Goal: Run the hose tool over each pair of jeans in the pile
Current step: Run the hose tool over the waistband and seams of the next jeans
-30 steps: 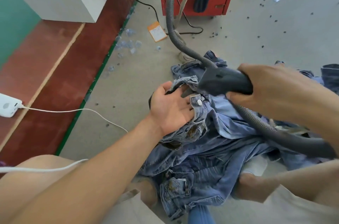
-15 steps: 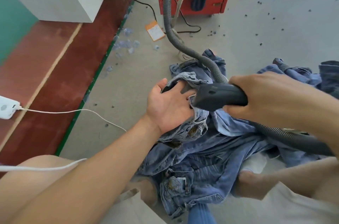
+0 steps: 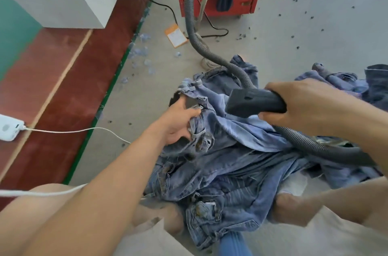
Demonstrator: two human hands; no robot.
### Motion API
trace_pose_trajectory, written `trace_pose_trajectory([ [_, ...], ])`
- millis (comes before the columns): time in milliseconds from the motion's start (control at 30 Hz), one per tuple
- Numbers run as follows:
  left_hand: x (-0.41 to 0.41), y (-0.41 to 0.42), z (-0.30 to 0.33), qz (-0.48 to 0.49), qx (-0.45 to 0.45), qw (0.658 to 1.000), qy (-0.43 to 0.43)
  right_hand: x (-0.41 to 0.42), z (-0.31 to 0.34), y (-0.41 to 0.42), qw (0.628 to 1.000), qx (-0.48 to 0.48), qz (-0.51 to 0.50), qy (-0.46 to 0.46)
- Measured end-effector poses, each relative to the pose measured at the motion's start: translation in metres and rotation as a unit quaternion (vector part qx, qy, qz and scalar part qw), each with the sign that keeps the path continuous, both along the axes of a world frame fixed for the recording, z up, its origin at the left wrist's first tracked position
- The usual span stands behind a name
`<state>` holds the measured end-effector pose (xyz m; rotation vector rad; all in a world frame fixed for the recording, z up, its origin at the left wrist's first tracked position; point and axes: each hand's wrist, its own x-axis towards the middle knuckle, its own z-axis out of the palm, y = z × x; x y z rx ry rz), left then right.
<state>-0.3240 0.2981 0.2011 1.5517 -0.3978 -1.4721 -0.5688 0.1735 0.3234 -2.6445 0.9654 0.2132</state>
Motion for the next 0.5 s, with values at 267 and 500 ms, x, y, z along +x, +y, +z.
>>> trace_pose_trajectory([
  [267, 0.010, -0.001, 0.008, 0.020, -0.042, 0.991, 0.127, 0.017, -0.036, 0.014, 0.990, -0.048, 0.123, 0.052],
  [500, 0.011, -0.001, 0.012, 0.000, -0.035, 0.986, 0.163, 0.023, -0.029, 0.009, 0.993, 0.009, 0.094, -0.074],
])
